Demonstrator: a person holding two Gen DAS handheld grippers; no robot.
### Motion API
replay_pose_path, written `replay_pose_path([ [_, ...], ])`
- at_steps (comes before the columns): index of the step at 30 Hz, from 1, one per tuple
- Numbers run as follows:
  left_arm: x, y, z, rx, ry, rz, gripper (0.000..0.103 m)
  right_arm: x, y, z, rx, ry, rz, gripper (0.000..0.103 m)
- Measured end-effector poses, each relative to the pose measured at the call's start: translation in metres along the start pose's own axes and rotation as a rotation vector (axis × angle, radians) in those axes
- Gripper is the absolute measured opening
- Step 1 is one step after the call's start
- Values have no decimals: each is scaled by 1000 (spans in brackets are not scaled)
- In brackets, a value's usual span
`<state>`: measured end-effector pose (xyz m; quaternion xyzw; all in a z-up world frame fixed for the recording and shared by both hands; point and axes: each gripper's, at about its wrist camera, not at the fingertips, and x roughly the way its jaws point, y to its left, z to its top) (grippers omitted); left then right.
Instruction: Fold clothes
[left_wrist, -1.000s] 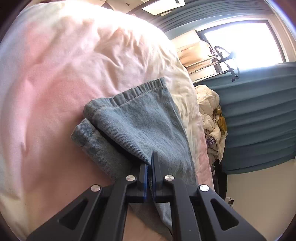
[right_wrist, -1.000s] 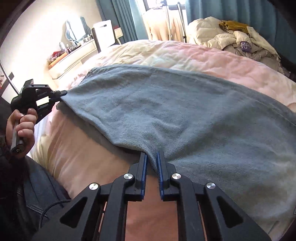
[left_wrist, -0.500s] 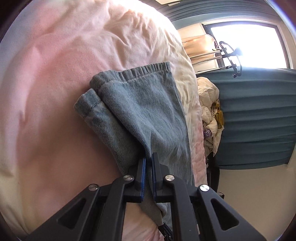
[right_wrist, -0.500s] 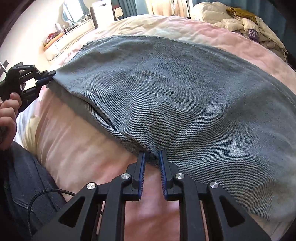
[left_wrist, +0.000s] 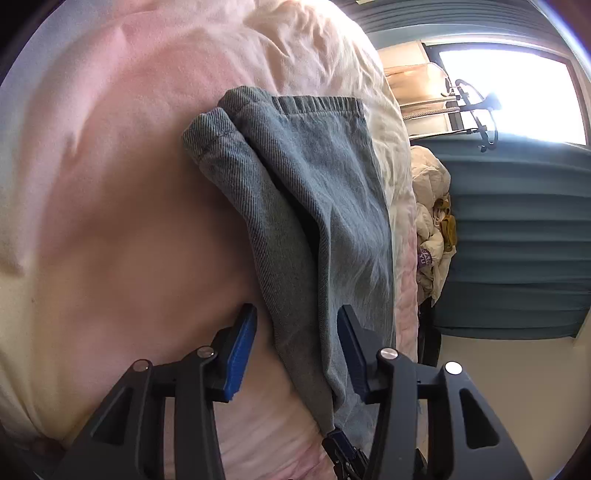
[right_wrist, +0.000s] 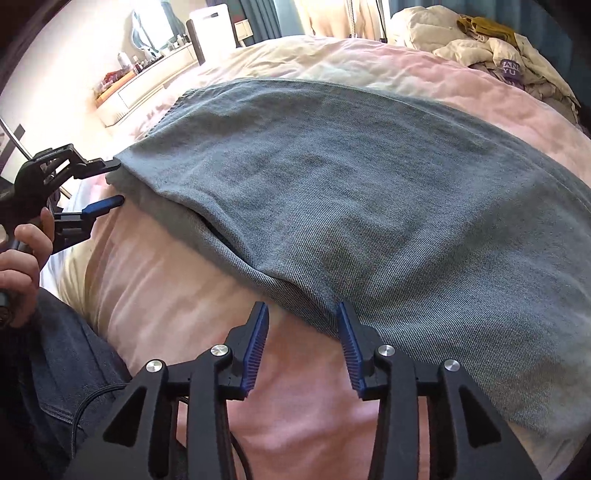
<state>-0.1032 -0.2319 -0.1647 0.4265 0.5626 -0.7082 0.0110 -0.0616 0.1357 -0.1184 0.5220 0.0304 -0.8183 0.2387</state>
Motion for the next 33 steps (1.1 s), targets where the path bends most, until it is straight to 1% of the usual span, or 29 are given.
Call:
replay_pose_path([
  [2,5,2,3,-21,-20,12,47,-1,2,2,2,-3,2,41],
  [4,9,4,6,-57,-36,3,47,-1,3,3,7,-6,7,41],
  [7,8,4,13,-59,-68,-10,47,-3,0,3,38,-20,32,41],
  [9,5,5,18,-63,-104,1,47,-7,-4,2,70,-31,52,41],
  [11,4,3,25,-65,-117,18,47,-13,-10,1,105,-49,61,41],
  [12,4,1,28,-59,-120,23,47,-17,-13,1,126,-57,59,41],
  [16,10,-16,32,19,-120,40,47,-30,-34,1,227,-103,65,42],
  [19,15,-13,38,1,-130,40,47,-36,-51,2,301,-132,51,42],
  [21,17,-10,41,-12,-127,28,44,-38,-65,1,366,-142,67,42],
  [23,17,-12,40,9,-115,11,43,-43,-82,0,436,-153,102,42],
  [24,16,-14,39,28,-116,17,37,-49,-93,-2,473,-167,119,42],
  [26,14,-20,39,54,-128,25,30,-61,-116,-7,557,-205,133,42],
  [28,9,-28,39,93,-146,24,25,-71,-135,-12,636,-231,110,42],
  [29,7,-34,38,120,-154,33,11,-76,-144,-15,672,-243,93,42],
  [31,3,-48,34,185,-174,49,8,-84,-159,-20,728,-254,65,42],
  [33,-3,-65,28,252,-194,43,7,-90,-171,-24,777,-256,51,42],
])
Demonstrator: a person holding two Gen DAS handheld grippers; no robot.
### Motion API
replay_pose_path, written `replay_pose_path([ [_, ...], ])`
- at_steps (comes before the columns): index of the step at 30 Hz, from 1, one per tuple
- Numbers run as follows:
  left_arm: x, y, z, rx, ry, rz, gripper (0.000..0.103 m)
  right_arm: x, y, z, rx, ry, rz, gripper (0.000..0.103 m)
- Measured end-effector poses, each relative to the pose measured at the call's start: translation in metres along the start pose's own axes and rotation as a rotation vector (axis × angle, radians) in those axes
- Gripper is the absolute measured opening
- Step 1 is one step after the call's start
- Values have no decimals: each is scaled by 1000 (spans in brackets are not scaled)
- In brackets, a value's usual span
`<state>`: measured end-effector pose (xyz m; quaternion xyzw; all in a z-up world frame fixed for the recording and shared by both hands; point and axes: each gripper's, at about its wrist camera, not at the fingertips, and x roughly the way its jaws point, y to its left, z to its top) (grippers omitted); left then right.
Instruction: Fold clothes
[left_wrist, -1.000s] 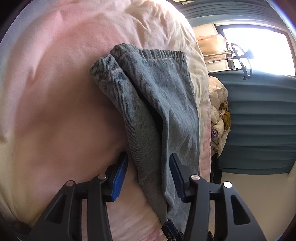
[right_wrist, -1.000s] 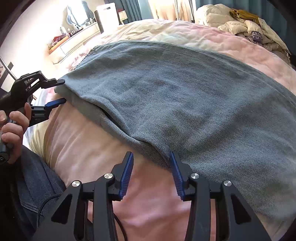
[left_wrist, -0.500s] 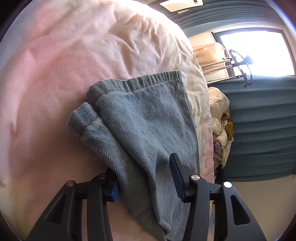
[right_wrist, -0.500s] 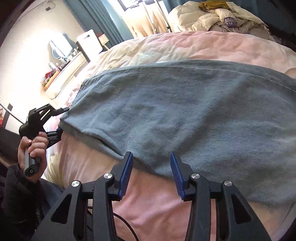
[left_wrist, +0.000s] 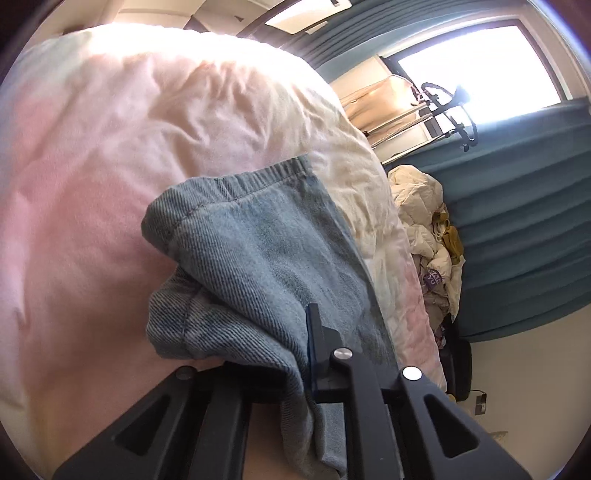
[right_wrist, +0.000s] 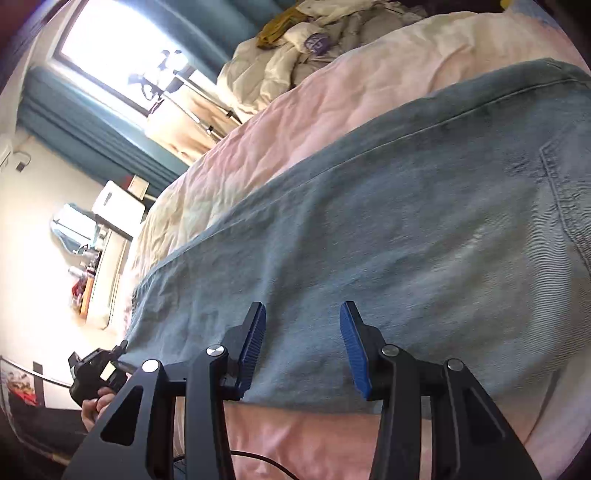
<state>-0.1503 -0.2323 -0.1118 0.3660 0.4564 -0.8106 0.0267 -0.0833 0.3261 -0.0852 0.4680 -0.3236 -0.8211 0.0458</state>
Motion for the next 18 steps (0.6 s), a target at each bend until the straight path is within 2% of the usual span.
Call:
replay_pose_path([
  [4,-14,-43,-2,130,-34,-12,7,-12,-14,11,50,-37,-13,42],
  [7,-24,-92,-20,274,-37,-10,7,-19,-22,17,75,-61,-16,42],
  [12,-35,-165,-76,518,-39,6,7,-33,-30,20,87,-101,-16,42],
  [18,-20,-219,-150,705,2,-9,7,-61,-33,13,68,-157,7,43],
])
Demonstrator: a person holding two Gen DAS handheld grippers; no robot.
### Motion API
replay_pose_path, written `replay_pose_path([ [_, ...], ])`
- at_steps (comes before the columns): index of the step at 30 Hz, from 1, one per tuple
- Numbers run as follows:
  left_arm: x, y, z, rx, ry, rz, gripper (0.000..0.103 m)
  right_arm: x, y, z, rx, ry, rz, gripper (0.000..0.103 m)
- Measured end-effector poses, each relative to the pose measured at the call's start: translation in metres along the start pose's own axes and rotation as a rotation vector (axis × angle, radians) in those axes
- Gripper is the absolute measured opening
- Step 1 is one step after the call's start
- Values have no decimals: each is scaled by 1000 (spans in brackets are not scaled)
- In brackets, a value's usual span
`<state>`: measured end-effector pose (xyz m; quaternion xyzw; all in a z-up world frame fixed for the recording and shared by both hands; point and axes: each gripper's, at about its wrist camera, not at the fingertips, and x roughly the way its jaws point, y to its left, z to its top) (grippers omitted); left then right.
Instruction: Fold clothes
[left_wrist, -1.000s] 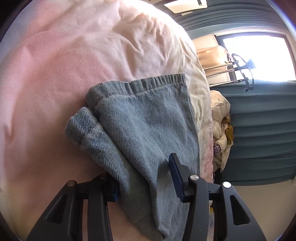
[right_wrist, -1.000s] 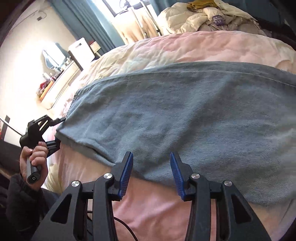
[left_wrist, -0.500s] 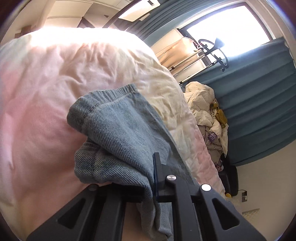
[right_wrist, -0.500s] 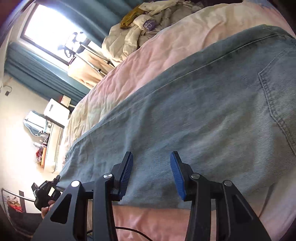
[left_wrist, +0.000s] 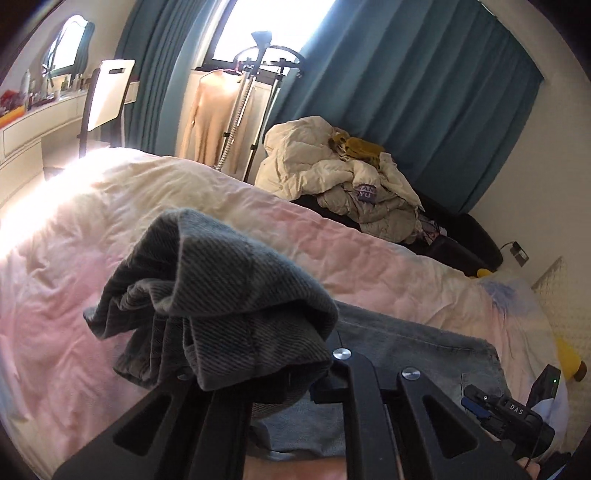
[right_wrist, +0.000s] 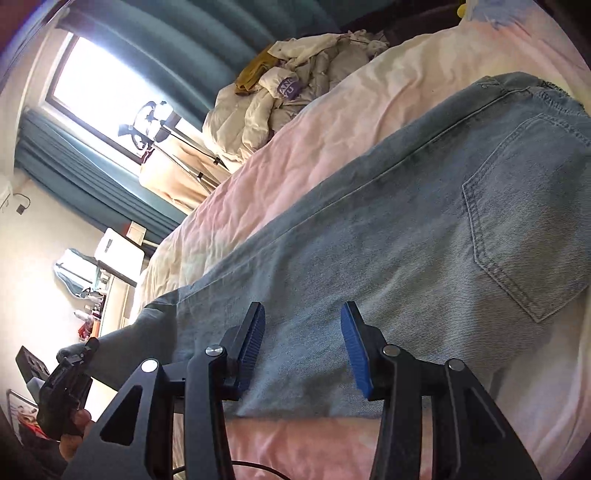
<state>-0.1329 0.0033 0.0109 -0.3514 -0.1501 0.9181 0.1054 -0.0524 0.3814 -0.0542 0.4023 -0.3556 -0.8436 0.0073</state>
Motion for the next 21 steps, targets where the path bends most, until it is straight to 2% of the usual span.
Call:
replay_pose_path([
  [4,19,-41,-29,63,43,-20,7,-12,-7,5,3,-47,-15,44],
  [8,34,-68,-62,100,64,-85,7,-15,-13,6,26,-44,13,44],
  [12,56,-98,-94,163,115,-126,7,-11,-5,3,-20,-38,17,44],
  [17,98,-117,-133,196,217,-99,7,1,-7,3,-43,-17,7,44],
  [21,116,-116,-148,163,260,-98,8,15,-22,6,-13,10,-30,44],
])
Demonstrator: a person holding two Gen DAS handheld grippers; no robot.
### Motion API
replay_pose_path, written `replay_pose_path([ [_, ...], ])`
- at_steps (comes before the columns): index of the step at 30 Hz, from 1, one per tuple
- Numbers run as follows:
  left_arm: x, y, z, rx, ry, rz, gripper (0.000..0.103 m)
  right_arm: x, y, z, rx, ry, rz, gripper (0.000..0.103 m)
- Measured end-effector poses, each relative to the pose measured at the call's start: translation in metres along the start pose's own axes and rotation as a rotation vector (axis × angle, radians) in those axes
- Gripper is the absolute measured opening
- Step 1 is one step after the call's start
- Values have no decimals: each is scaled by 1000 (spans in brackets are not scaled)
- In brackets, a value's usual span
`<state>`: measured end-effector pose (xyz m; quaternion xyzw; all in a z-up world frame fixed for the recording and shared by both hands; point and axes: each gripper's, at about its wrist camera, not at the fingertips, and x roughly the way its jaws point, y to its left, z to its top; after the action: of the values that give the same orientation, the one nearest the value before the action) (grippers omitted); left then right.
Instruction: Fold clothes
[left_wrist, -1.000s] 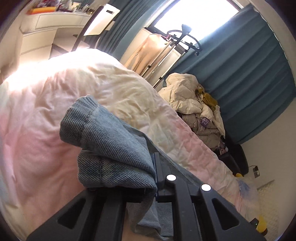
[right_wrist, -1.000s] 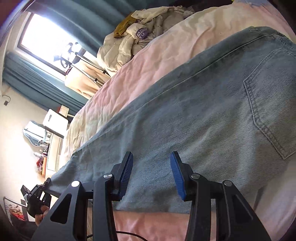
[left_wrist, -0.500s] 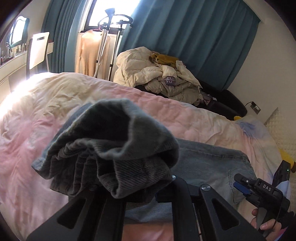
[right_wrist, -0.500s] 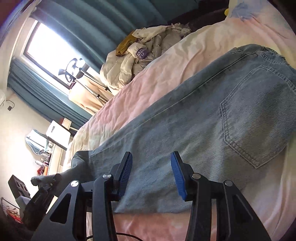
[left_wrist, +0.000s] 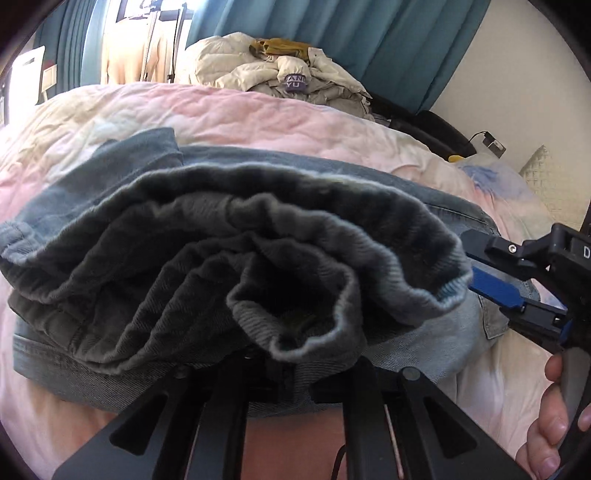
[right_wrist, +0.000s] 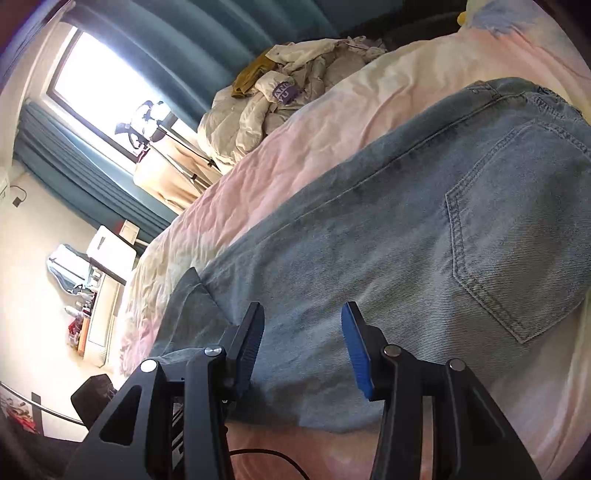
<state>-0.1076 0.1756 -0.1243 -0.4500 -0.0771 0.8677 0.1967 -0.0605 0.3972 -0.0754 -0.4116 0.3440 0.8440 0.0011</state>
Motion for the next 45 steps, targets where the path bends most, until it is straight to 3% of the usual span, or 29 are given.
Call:
replay_pose_path([
  [3,-1,-5,-1,26,12,-6,16,9,-10,1,28,29,9,44],
  [8,-8,-8,-7,59,35,1,20,6,-5,1,-4,6,26,44],
  [10,-15,-9,-10,77,32,-10,35,3,0,0,-36,-8,28,44],
  [11,-19,-10,-14,86,35,-21,50,1,3,-1,-52,-14,28,44],
  [12,-24,-11,-17,94,35,-36,53,0,6,-1,-64,-18,31,44],
  [18,-58,-10,-29,154,57,-72,53,-3,27,-5,-153,-28,93,44],
  [24,-110,14,-29,199,8,-57,53,-1,57,-16,-266,-6,179,44],
  [29,-136,36,-21,247,-34,-45,53,-2,94,-37,-446,-1,230,45],
  [32,-144,55,-13,206,-52,-72,53,5,119,-60,-603,19,211,53],
  [35,-153,72,-8,164,-102,-98,53,19,136,-82,-715,67,161,54],
  [38,-160,91,-5,90,-142,-125,53,24,151,-100,-828,49,101,54],
  [45,-167,137,2,-85,-202,-99,53,39,183,-138,-1059,16,56,54],
])
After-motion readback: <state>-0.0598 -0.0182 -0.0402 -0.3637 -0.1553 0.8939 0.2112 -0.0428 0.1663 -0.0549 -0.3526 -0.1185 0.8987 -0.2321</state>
